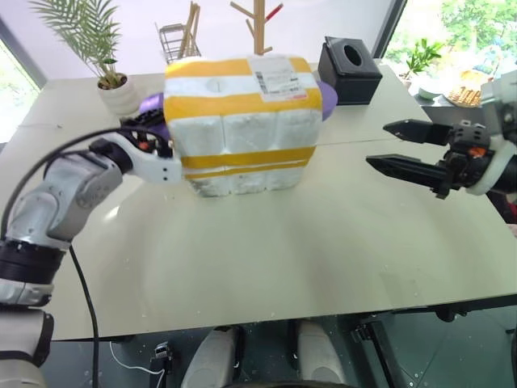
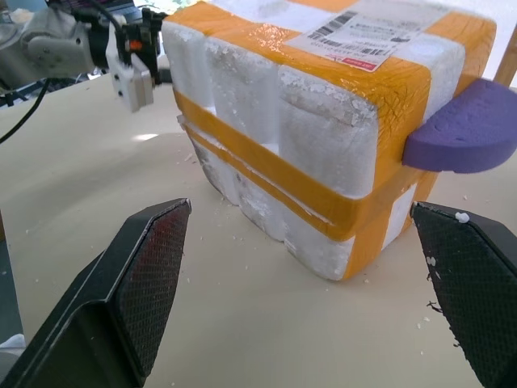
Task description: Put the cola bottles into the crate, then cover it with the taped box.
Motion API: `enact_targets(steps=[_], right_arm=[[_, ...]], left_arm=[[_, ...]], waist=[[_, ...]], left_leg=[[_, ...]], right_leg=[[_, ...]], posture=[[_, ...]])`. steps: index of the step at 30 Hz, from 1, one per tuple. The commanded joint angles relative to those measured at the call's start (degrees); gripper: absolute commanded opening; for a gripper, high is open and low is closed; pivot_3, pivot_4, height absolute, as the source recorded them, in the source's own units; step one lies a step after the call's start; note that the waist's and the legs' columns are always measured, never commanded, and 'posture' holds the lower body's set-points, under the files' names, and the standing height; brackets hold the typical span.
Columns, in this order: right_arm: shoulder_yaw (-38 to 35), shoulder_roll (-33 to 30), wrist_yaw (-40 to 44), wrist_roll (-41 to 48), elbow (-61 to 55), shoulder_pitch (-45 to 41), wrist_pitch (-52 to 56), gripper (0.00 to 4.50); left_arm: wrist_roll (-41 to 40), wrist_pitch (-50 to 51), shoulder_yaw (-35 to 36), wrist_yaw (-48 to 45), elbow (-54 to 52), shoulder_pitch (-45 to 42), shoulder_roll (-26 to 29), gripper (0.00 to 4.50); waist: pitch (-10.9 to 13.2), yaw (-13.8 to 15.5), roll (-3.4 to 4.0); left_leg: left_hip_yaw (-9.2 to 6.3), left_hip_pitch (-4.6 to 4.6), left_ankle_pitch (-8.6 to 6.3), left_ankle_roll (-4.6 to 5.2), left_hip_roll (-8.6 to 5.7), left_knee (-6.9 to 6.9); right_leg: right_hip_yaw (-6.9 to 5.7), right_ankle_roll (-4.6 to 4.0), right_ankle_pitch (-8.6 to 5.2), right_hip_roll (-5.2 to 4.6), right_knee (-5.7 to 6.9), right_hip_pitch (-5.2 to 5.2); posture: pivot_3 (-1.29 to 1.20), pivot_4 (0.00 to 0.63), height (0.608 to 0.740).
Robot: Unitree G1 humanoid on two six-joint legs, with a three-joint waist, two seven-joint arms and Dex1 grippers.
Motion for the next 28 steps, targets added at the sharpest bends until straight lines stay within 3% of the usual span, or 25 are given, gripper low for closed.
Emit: enact_targets(steps=[1, 6, 9, 10, 14, 16, 21, 28], right_arm=[[-1.21, 0.27, -0.03, 0.22, 0.17, 0.06, -0.88, 4.50], [-1.46, 1.09, -0.48, -0.07, 0.18, 1.71, -1.20, 4.50], [-1.80, 1.10, 0.11, -0.34, 0.38, 3.29, -1.45, 4.50], [-1.76, 0.95, 0.62, -0.63, 0.68, 3.78, -1.76, 4.50], [-0.32, 0.14, 3.41, -3.01, 3.07, 4.11, -3.43, 4.50], [1.36, -0.17, 4.89, -4.85, 4.95, 2.80, -4.86, 4.50], [5.23, -0.17, 8.24, -7.59, 9.39, -1.40, -6.70, 4.50], [9.73, 0.13, 13.23, -10.79, 12.14, -5.25, -8.59, 4.50]], left_arm=[[-4.34, -0.43, 4.05, -2.07, -5.42, 3.66, 1.77, 4.43], [-17.14, 1.70, 13.15, -8.41, -12.92, 17.39, 2.37, 4.43], [-33.84, 7.06, 20.14, -15.05, -18.72, 24.71, -0.69, 4.43], [-40.23, 11.24, 22.78, -17.18, -20.19, 25.65, -1.84, 4.43], [-81.09, 49.20, 35.77, -22.89, -23.28, 21.89, -2.48, 4.43], [-91.13, 58.91, 40.33, -27.51, -19.36, 18.33, 1.71, 4.43], [-94.71, 65.73, 41.93, -39.44, -12.80, 17.19, 11.57, 4.43], [-88.83, 61.59, 37.01, -50.27, -8.10, 15.83, 19.31, 4.43]], waist=[[0.00, 0.10, 0.00], [-0.01, 0.45, 0.02], [-0.03, 0.57, 0.06], [-0.03, 0.74, 0.06], [-0.02, 1.22, 0.03], [-0.02, 0.89, 0.03], [-0.05, -0.37, 0.18], [-0.03, -0.44, 0.20]], left_leg=[[0.00, 0.00, 0.00, 0.00, -0.01, 0.00], [0.03, 0.03, -0.02, 0.02, 0.01, -0.03], [0.05, 0.05, -0.05, 0.06, 0.04, -0.04], [0.05, 0.05, -0.05, 0.07, 0.04, -0.02], [-0.11, 0.02, -0.05, 0.07, 0.04, 0.12], [-0.22, 0.02, -0.07, 0.10, 0.06, 0.34], [-0.09, 0.07, -0.25, 0.15, 0.12, 0.58], [-0.08, 0.07, -0.29, 0.10, 0.15, 0.56]], right_leg=[[0.01, 0.00, 0.00, -0.01, 0.00, 0.00], [0.05, 0.00, 0.00, -0.03, -0.03, -0.03], [0.08, 0.00, 0.00, -0.02, -0.02, -0.03], [0.09, -0.01, 0.00, -0.02, 0.00, -0.02], [-0.05, -0.02, 0.01, -0.01, 0.00, 0.13], [-0.15, -0.01, 0.01, 0.07, 0.05, 0.23], [-0.10, -0.01, 0.00, 0.18, 0.05, 0.34], [-0.03, -0.03, 0.00, 0.19, 0.02, 0.32]], posture=[[0.00, 0.150, 0.740], [0.00, 0.150, 0.740], [0.00, 0.150, 0.740], [0.00, 0.150, 0.740], [0.00, 0.150, 0.740], [0.00, 0.150, 0.740], [0.00, 0.150, 0.740], [0.00, 0.150, 0.740]])
